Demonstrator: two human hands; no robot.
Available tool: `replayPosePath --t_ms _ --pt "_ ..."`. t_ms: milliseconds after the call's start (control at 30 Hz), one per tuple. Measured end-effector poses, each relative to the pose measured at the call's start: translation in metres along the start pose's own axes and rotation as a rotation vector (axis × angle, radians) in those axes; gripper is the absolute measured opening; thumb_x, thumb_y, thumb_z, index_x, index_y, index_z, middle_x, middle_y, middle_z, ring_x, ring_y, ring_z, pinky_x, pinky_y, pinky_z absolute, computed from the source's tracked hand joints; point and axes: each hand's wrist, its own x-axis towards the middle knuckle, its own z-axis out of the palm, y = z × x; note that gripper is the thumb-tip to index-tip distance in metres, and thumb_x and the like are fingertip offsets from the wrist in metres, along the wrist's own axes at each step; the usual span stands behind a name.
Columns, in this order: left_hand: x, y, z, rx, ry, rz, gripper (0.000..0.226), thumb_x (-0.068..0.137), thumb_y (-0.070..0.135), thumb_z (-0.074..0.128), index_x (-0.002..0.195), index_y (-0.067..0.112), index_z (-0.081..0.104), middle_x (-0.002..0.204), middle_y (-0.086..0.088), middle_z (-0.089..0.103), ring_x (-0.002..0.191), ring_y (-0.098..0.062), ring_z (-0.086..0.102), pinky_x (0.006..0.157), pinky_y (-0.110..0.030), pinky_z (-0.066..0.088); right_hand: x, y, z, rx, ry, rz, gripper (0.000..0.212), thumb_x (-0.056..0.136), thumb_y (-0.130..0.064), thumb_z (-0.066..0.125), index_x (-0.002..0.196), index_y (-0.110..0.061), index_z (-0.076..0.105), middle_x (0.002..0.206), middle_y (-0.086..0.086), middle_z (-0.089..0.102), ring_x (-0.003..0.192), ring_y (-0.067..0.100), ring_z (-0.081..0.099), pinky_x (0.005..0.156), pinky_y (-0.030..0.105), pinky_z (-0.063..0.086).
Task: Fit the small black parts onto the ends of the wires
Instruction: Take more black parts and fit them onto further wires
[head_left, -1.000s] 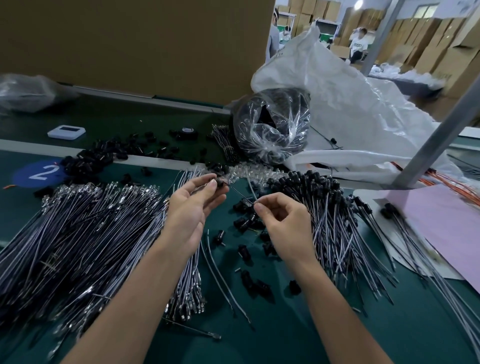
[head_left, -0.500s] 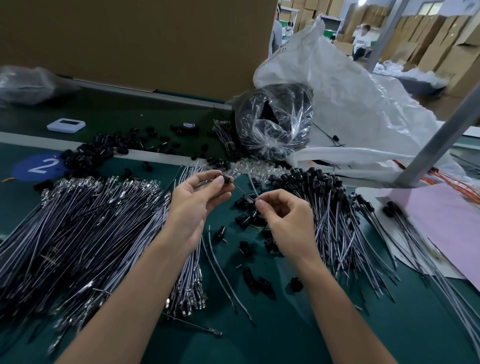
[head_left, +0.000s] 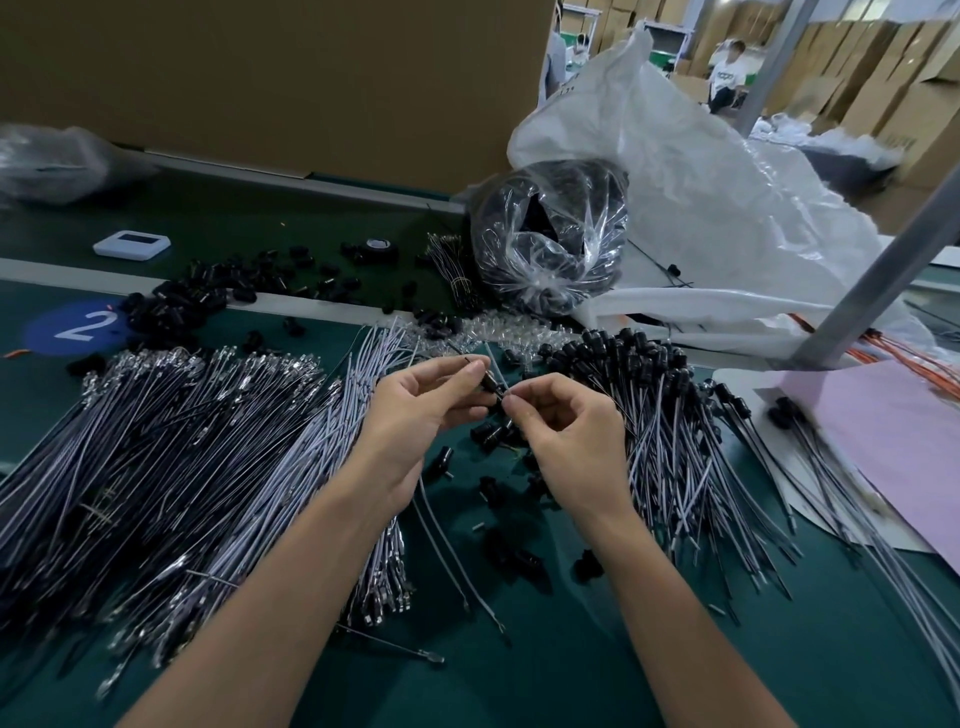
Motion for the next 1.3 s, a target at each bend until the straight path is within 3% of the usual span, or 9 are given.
replayPosePath --t_ms 100,267,433,600,733,1300 --pt "0.0 0.001 0.001 -0.051 0.048 0.001 0.023 0.074 0.021 0.071 0.092 0.008 0.075 0.086 -0.008 0.076 0.074 -0.016 0.072 0.067 -0.021 0.058 -0.001 -0.002 0.0 0.036 -0.014 0.01 0.002 0.084 -0.013 0.075 0.085 -0.015 0.076 0.068 -0.004 0.071 0.06 0.006 0.065 0.058 0.018 0.051" --pt "0.003 0.006 -0.007 -0.237 0.196 0.011 0.01 0.089 0.004 0.063 0.09 0.006 0.072 0.082 -0.006 0.076 0.072 -0.015 0.072 0.068 -0.024 0.06 0.0 -0.003 -0.006 0.061 0.011 0.026 0.005 0.084 -0.012 0.075 0.086 -0.016 0.078 0.067 -0.002 0.071 0.061 0.014 0.067 0.059 0.031 0.056" --pt "0.006 0.009 -0.014 -0.355 0.275 0.009 0.01 0.092 0.001 0.06 0.098 0.002 0.068 0.085 -0.009 0.075 0.075 -0.016 0.074 0.071 -0.025 0.06 0.001 -0.003 -0.009 -0.064 -0.022 -0.053 0.008 0.081 -0.009 0.078 0.086 -0.014 0.079 0.073 -0.006 0.073 0.062 0.001 0.063 0.058 0.01 0.046" --pt "0.007 0.009 -0.014 -0.37 0.269 0.026 0.011 0.094 -0.001 0.056 0.097 0.002 0.066 0.084 -0.009 0.075 0.077 -0.018 0.074 0.073 -0.026 0.06 0.0 -0.004 -0.007 -0.123 -0.031 -0.115 0.008 0.08 -0.007 0.078 0.085 -0.013 0.079 0.078 -0.006 0.073 0.07 0.002 0.065 0.065 0.01 0.048" --pt "0.007 0.007 -0.013 -0.356 0.26 0.03 0.011 0.093 -0.002 0.057 0.096 0.003 0.066 0.084 -0.009 0.076 0.078 -0.018 0.074 0.073 -0.026 0.06 -0.001 -0.004 -0.007 -0.147 -0.035 -0.14 0.008 0.079 -0.006 0.078 0.083 -0.012 0.08 0.077 -0.005 0.072 0.069 -0.003 0.062 0.063 0.007 0.045" --pt "0.007 0.006 -0.013 -0.302 0.2 0.037 0.012 0.093 0.0 0.057 0.094 0.006 0.067 0.088 -0.011 0.076 0.084 -0.021 0.074 0.074 -0.027 0.059 0.0 -0.003 -0.008 -0.164 0.002 -0.128 0.006 0.08 -0.008 0.077 0.083 -0.013 0.079 0.075 -0.005 0.072 0.069 0.004 0.065 0.065 0.011 0.049"
